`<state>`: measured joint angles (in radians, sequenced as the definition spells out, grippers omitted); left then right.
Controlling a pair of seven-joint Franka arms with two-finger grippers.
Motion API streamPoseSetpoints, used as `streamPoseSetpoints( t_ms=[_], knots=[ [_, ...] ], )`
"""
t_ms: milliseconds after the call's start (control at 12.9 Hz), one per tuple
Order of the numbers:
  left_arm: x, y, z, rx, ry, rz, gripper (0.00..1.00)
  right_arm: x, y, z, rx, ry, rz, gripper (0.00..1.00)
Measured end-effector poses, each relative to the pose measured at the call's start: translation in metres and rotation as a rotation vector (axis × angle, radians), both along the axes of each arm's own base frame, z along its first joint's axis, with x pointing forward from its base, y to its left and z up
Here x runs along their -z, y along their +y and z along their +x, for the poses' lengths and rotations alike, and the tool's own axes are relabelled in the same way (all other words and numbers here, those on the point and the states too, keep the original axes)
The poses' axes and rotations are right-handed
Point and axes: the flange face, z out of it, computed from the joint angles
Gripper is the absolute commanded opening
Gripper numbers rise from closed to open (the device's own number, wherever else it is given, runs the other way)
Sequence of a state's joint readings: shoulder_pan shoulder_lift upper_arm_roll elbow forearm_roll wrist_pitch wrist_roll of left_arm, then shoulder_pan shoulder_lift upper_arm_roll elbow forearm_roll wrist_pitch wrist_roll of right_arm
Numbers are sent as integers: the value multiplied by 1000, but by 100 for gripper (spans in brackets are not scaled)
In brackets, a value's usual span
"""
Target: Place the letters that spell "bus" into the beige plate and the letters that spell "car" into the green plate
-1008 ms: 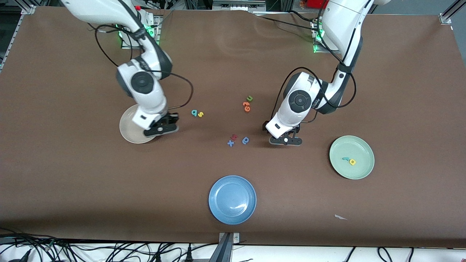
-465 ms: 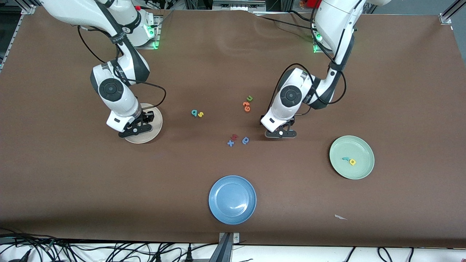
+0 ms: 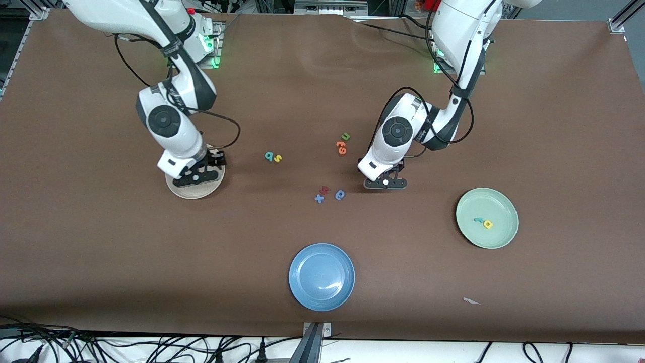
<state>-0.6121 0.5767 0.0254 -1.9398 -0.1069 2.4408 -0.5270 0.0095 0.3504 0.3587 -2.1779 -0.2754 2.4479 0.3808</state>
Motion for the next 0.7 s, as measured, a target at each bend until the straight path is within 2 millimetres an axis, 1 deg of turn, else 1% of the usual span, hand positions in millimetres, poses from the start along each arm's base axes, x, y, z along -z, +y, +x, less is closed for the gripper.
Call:
streamPoseSetpoints(
  t_ms=[78, 233, 310, 388, 465, 698],
  knots=[
    [2, 0, 0, -4, 0, 1, 65, 2, 23, -8, 32, -14, 17, 76],
    [5, -2, 3, -22, -3, 1, 59, 11, 68, -26, 100, -37, 54, 76],
    [7, -3, 4, -28, -3, 2, 56, 17, 86, -34, 123, -42, 72, 76],
    [8, -3, 5, -34, -4, 2, 54, 23, 99, -42, 136, -43, 85, 76],
    [6, -4, 6, -36, -8, -1, 52, 28, 108, -47, 147, -39, 90, 76],
    [6, -5, 11, -42, -14, -3, 47, 32, 125, -59, 189, -35, 92, 76]
  ],
)
